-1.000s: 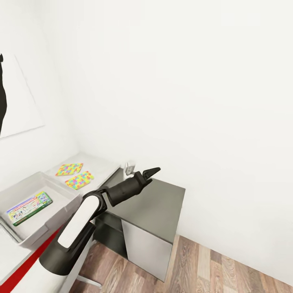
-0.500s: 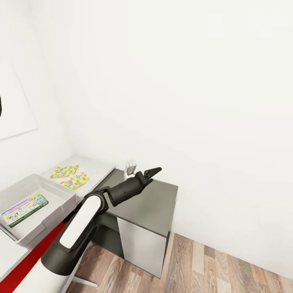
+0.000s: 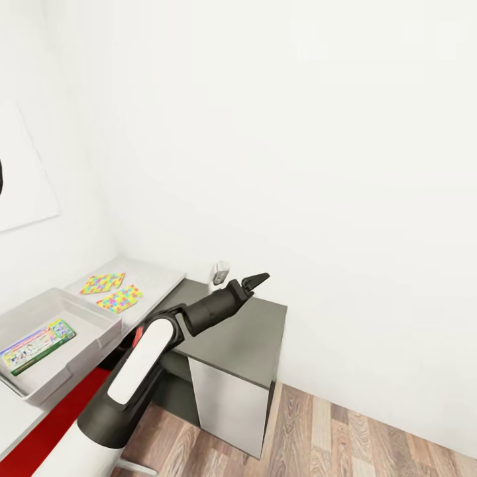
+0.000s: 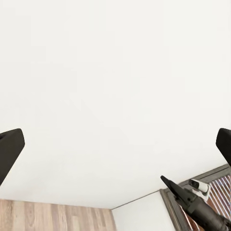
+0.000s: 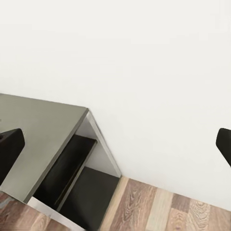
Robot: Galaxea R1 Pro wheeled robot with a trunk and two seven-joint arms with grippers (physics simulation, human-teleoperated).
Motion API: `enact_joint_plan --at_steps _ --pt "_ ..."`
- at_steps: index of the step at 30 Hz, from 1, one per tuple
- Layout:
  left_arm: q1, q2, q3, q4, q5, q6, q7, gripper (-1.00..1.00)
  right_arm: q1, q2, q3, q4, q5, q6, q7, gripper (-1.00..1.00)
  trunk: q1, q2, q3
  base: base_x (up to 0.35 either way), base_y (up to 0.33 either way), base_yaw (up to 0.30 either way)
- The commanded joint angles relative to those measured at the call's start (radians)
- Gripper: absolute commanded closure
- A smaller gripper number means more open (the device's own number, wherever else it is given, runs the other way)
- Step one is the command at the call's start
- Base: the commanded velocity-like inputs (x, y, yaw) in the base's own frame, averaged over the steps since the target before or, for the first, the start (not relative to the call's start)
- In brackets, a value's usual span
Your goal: Put all the toys in the child's room - the three board games (two on the bed and one on the table), the two jigsaw puzzles on the table, and the tennis ball on the table - inside the toy box on the table in the child's room.
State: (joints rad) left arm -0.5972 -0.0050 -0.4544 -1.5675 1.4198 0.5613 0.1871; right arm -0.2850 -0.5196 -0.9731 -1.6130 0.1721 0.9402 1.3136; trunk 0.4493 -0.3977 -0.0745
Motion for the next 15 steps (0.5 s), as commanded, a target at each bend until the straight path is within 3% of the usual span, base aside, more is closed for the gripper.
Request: enact_joint_plan --at_steps 1,7,15 --pt "-0.001 -0.005 0.0 0.002 0.001 0.002 0.009 -1.0 -0.002 0.0 0.005 -0.001 0.01 0.008 0.01 -1.0 0.001 -0.002 -0.001 -0.003 0.0 -0.011" --pt "-0.001 -0.014 0.001 0.008 -0.018 0.003 0.009 -1.0 -0.003 0.005 0.016 0.0 0.01 0.007 0.009 -1.0 0.001 -0.002 0.006 -0.002 0.0 -0.008" --pt "0.0 -0.021 0.001 0.018 -0.032 0.002 0.01 -1.0 -0.004 0.031 0.023 0.001 0.005 0.001 0.011 -1.0 0.001 -0.002 0.009 -0.001 0.0 -0.003"
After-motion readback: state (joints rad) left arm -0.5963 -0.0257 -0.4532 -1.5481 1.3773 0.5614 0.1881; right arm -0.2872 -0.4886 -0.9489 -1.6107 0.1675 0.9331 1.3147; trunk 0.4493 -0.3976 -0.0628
